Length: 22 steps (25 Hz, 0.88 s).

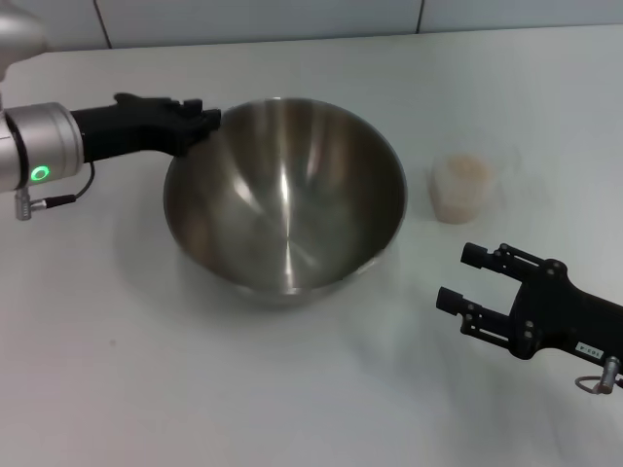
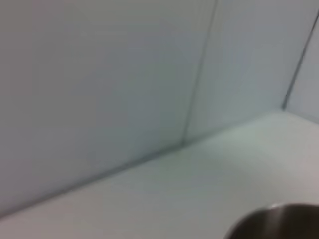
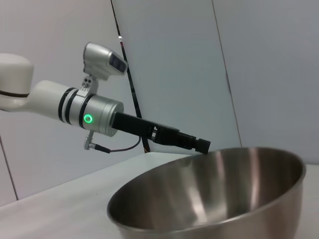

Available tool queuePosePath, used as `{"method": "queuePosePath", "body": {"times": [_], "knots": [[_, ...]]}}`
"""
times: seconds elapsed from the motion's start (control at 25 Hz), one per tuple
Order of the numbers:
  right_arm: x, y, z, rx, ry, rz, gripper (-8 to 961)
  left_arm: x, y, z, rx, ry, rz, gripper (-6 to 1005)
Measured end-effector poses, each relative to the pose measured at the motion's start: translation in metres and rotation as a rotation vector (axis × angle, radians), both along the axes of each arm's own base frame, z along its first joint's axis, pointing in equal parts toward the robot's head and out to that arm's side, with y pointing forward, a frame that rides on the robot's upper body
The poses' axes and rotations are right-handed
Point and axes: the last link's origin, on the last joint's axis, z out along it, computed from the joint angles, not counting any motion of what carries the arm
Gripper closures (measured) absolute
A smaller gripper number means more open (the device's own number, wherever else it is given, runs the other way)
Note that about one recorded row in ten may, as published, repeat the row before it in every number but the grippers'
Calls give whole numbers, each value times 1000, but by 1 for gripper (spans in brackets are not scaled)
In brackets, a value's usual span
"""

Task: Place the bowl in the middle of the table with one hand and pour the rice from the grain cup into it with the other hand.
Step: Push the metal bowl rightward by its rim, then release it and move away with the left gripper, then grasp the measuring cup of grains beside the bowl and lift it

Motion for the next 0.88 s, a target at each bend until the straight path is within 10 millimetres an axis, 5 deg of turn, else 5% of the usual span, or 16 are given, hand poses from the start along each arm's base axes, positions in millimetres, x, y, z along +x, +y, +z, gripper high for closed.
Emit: {"method": "queuePosePath", "body": {"times": [0.28,0.56,0.88], "knots": [[0,1,1,5,-1,-1,247,-13,-23,24,195,-94,-177,641],[0,2,2,13,-2,0,247,-20,-60,25,178,-88,-376,397],[-1,7,2,18,-9,2,247,-35,-103,59,168,-179,-518,171]]}}
